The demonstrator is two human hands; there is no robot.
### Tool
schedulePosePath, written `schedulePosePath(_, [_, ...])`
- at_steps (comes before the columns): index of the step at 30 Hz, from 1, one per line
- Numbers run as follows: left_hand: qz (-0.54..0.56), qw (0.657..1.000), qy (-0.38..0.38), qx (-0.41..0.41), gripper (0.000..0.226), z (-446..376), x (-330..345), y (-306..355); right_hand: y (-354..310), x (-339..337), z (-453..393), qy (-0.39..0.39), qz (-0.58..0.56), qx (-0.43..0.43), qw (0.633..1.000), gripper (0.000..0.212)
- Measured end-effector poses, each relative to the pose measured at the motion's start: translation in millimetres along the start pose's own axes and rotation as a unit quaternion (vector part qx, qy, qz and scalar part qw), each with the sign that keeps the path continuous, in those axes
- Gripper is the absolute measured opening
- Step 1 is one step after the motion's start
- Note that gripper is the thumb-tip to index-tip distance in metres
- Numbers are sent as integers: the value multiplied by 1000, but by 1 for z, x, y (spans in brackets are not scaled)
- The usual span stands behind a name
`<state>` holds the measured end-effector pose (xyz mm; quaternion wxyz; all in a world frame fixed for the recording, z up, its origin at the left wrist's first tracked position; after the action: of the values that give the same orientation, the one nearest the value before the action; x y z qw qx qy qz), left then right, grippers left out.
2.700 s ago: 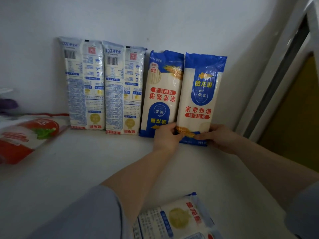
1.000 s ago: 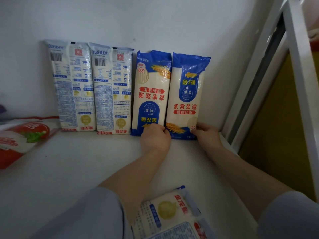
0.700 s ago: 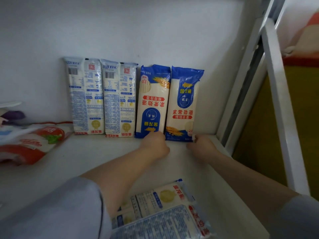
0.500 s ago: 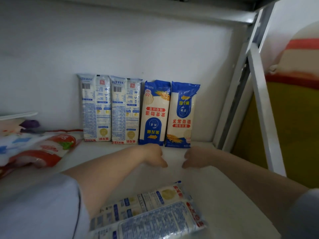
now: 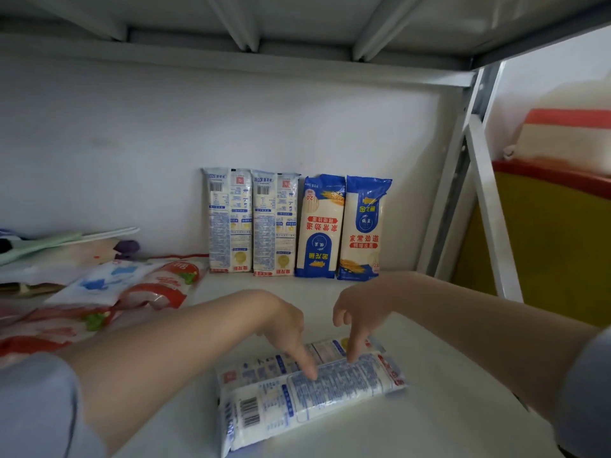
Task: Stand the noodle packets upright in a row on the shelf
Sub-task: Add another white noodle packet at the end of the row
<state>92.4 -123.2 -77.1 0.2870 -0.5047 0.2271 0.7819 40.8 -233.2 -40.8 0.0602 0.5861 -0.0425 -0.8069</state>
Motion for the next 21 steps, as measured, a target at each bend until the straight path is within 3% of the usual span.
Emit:
schedulePosePath(2, [-7, 1000, -5, -5, 98, 9, 7, -4, -11, 6, 5, 4, 4, -7, 1000, 87])
schedulePosePath(6, [39, 999, -12, -2, 74, 19, 24, -10, -26, 24, 6, 0, 10, -12, 1000, 98])
schedulePosePath(11, [72, 997, 23, -7, 73, 20, 31, -15, -35, 36, 0, -9, 46, -17, 999, 105])
schedulePosePath(17, [144, 989, 8, -25, 81, 12, 40, -24, -39, 38, -6, 2, 89, -26, 996, 110])
schedulePosePath(21, [171, 984, 15, -49, 104, 10, 41, -25, -40, 38, -3, 31, 81, -37, 996, 100])
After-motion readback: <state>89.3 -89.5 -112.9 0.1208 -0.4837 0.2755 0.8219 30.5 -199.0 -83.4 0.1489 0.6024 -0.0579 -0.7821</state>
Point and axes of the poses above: each hand's wrist, its own z-axis away from the middle knuckle, its own x-axis out of the palm, y = z × x, the point moved 4 cm from there along -z, towards the middle knuckle, and after that the axes turned 14 degrees about y, right-handed, at the moved point
